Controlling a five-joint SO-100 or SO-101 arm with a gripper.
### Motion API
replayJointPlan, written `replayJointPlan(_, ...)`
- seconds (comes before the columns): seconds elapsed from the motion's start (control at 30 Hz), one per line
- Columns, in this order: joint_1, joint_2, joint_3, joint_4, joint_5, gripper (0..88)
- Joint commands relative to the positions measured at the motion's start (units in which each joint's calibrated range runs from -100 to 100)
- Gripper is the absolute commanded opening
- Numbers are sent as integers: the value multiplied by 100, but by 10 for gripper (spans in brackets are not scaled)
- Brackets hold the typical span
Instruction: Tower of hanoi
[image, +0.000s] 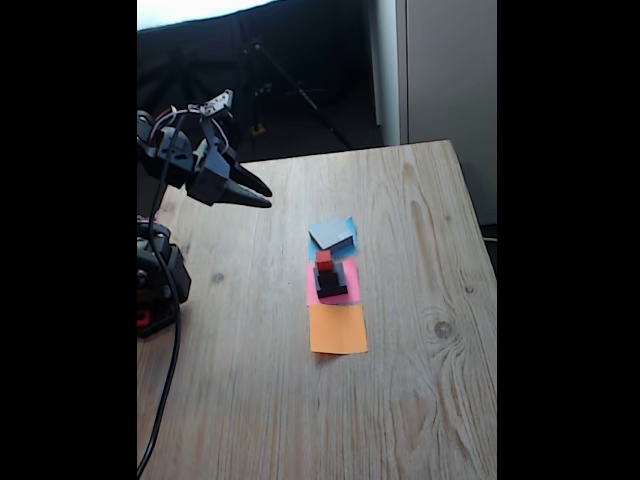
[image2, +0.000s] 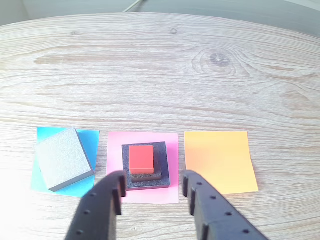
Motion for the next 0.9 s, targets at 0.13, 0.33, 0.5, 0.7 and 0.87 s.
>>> replayJointPlan(0.13,112,-134,1348,-1778,85,251)
replayJointPlan(0.33,295,55,2593,-3510,453,280)
replayJointPlan(0.5,479,350,4075,-5808,486,281)
replayJointPlan(0.7,580,948,4512,-6796,486,282)
replayJointPlan(0.87,538,1425,4848,-7775,486,282)
